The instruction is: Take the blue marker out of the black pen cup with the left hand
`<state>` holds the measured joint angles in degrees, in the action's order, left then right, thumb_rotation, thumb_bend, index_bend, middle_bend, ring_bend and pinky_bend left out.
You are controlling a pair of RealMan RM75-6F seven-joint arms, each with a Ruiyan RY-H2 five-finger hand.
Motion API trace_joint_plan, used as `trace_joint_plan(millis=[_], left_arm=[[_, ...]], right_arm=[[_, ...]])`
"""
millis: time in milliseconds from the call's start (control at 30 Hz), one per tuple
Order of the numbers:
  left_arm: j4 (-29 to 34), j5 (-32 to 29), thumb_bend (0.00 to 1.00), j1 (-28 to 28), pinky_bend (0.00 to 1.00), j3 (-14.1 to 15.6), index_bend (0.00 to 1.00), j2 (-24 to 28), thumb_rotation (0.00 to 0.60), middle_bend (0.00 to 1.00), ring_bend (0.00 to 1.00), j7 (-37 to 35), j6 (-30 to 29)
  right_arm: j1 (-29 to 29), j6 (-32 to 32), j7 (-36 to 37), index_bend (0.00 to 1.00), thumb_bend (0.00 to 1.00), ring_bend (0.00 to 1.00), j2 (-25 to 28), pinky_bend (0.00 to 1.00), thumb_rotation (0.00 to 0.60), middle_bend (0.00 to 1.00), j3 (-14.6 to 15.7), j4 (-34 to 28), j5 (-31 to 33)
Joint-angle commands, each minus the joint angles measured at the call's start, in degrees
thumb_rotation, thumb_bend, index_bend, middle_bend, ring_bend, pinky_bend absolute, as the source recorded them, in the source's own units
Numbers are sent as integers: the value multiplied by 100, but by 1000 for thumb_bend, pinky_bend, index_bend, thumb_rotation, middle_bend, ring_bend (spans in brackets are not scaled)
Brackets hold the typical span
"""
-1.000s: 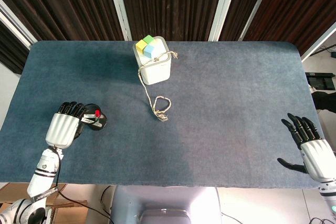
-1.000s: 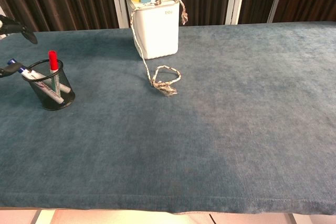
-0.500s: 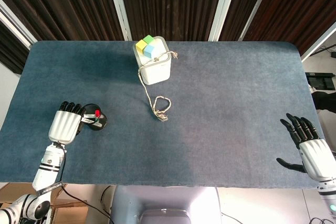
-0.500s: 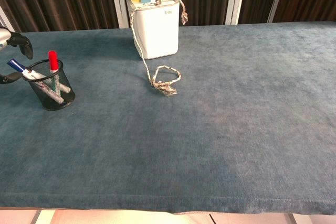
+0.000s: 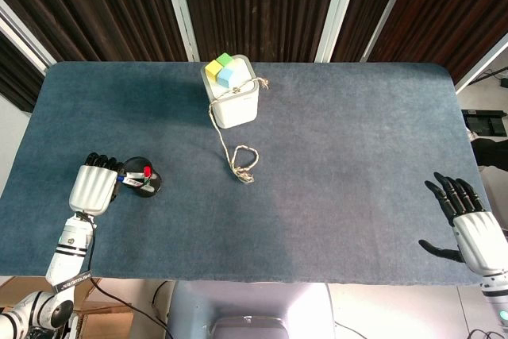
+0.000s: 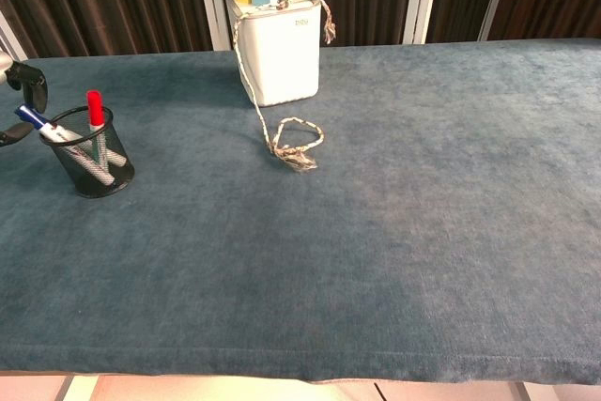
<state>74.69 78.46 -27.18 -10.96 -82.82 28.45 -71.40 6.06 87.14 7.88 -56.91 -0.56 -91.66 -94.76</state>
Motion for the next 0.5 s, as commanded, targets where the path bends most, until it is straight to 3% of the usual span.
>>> trace_joint_plan(millis=[33,267,500], left_arm=[[-39,-11,404,-23,315,6,525,-7,600,475,364,25,-9],[21,-13,493,-31,338,24,599,20,600,604,446,-166,-68],[399,173,503,66,342,96,609,243,600,621,458,-113,-390]], right_arm=[[-8,3,5,0,50,0,-1,95,600,88,3,8,8],[-14,-4,16,0,50,0,-9,95,600,88,4,21,14],[-15,-11,19,0,50,0,-6,95,600,87,3,21,18]])
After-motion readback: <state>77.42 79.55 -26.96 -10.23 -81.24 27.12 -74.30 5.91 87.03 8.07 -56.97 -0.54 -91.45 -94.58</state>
